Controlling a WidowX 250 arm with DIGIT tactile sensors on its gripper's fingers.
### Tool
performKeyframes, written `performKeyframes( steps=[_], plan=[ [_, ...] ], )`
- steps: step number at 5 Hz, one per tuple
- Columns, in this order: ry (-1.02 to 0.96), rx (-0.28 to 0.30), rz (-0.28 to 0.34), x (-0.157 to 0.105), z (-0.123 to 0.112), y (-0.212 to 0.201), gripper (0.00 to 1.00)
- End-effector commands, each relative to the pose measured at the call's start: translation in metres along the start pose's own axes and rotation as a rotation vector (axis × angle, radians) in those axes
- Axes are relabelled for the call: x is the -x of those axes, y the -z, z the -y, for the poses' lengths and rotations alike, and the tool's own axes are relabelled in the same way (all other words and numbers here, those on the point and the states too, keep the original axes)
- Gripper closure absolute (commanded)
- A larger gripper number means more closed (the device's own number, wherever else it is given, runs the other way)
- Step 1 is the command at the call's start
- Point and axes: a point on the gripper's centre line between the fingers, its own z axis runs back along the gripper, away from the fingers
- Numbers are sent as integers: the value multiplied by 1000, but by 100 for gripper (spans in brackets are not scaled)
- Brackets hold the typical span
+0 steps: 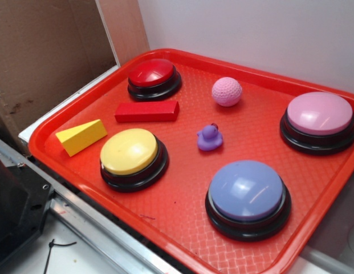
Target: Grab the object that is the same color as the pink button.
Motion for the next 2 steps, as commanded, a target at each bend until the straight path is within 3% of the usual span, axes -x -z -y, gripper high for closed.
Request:
performKeyframes(
  steps=[1,2],
  plan=[
    [0,0,0,0,0,0,0],
    [0,-16,-40,-38,-5,9,0]
  ],
)
